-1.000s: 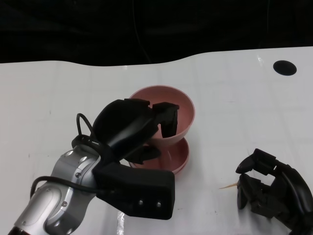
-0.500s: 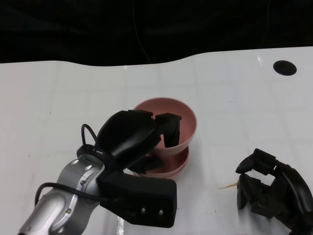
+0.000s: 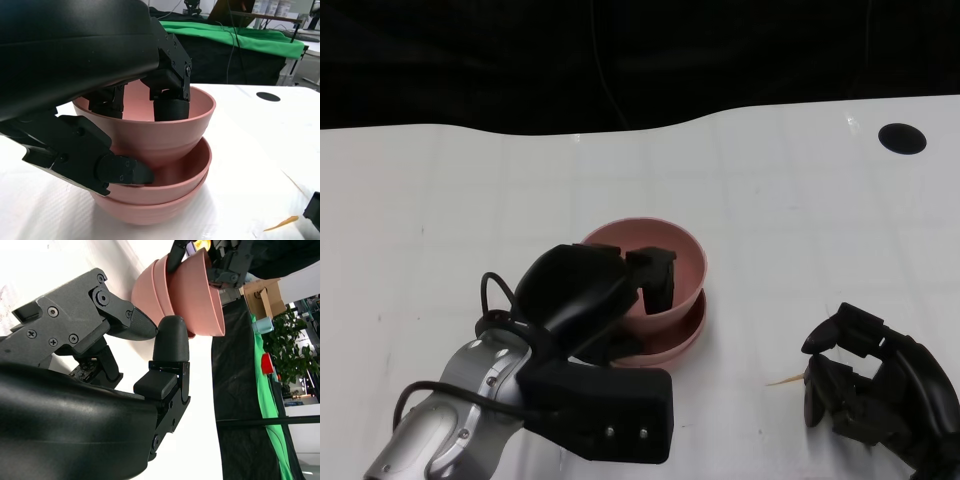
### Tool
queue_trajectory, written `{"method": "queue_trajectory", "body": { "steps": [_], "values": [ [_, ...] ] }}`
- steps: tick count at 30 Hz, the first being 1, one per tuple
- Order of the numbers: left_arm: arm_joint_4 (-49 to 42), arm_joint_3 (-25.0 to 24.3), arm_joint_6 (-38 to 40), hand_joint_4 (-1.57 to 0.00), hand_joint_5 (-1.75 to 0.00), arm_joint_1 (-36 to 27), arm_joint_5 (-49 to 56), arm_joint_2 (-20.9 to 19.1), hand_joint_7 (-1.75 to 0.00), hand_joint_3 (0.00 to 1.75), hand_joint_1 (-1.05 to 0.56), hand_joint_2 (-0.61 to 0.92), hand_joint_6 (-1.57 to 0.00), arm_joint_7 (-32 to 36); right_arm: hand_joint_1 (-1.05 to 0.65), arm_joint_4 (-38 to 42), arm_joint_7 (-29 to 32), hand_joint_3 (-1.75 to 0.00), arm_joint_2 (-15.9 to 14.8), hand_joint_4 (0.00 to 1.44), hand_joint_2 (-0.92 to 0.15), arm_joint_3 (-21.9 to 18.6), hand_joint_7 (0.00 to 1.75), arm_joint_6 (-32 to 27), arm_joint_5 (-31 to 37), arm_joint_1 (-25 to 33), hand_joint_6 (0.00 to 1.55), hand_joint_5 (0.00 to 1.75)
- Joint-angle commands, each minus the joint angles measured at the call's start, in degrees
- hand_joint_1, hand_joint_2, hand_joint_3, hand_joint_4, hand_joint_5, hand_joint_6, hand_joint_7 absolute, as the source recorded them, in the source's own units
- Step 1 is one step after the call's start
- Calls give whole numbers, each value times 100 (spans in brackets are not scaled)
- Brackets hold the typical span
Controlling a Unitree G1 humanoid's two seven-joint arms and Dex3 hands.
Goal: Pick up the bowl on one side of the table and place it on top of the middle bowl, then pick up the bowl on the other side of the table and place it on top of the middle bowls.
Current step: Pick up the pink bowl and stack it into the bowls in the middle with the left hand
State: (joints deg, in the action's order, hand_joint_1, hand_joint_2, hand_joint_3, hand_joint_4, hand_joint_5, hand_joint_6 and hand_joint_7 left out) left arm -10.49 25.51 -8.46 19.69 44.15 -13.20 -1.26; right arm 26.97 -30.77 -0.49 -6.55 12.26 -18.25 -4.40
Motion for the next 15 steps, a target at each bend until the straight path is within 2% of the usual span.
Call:
{"method": "queue_trajectory", "body": {
  "steps": [1,9,15],
  "values": [
    [-185,3,-105,-69,-175,94,-8,-27,-175,46,-6,76,-51,208,-18,-48,-4,-101,-48,86,-58,-49,152,29,-37,34,77,175],
    [-400,26,-120,-69,-175,170,-3,9,-175,44,-9,80,-51,258,-18,-26,-39,-101,-53,86,-58,-57,152,11,-57,18,78,175],
    [-448,45,-85,-69,-175,229,-4,29,-165,39,-10,82,-57,197,-18,23,-53,-101,-44,87,-57,-69,152,57,-61,3,78,175]
  ]
}}
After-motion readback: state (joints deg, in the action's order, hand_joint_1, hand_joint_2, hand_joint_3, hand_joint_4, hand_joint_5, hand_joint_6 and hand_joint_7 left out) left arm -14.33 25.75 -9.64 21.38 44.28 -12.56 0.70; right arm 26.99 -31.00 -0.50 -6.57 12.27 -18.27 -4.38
